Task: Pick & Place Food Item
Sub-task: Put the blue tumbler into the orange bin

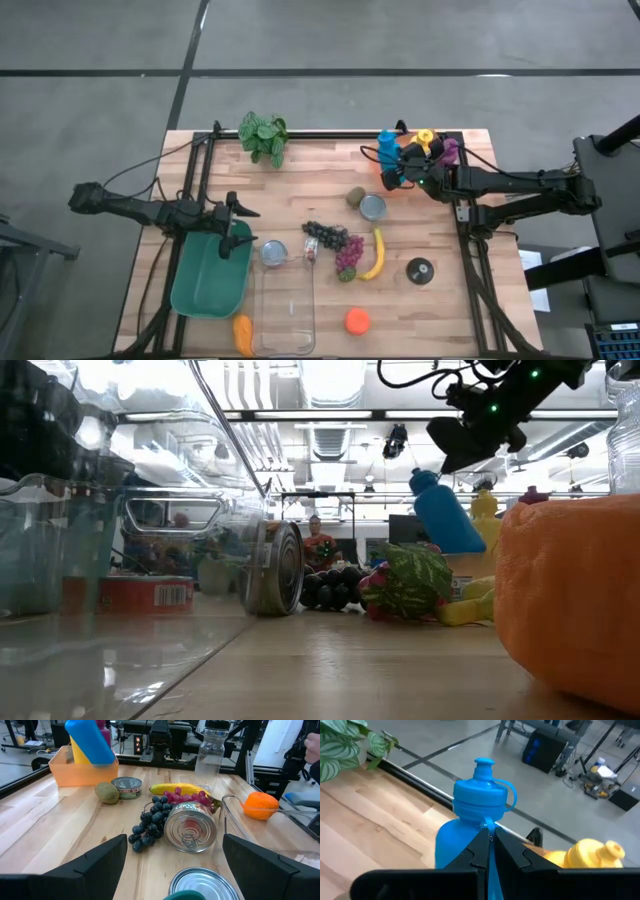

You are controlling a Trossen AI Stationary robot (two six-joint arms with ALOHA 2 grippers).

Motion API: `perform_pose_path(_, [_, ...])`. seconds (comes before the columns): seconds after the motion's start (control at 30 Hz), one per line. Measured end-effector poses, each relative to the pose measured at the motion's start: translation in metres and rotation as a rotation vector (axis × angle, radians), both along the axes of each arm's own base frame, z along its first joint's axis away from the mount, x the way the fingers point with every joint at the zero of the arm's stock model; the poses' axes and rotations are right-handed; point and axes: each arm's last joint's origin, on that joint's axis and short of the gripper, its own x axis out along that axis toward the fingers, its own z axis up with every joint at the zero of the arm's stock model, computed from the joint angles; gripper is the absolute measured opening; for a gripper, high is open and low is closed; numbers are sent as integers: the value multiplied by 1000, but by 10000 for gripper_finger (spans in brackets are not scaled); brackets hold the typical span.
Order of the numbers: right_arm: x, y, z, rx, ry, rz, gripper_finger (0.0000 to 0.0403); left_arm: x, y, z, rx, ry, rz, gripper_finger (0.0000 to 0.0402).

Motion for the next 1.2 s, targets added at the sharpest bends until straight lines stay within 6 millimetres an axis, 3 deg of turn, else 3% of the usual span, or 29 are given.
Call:
perform_pose_path(0.3, [1, -20, 5, -50, -17, 10, 15, 0, 0, 0, 0, 0, 0, 336])
perform_pose_path(0.8, [-11, -62, -4, -22, -135, 48, 15, 0, 0, 0, 0, 0, 0, 336])
perform_pose_path(1.2, [7, -87, -24, 0, -68, 19, 15, 0, 0, 0, 0, 0, 0, 336])
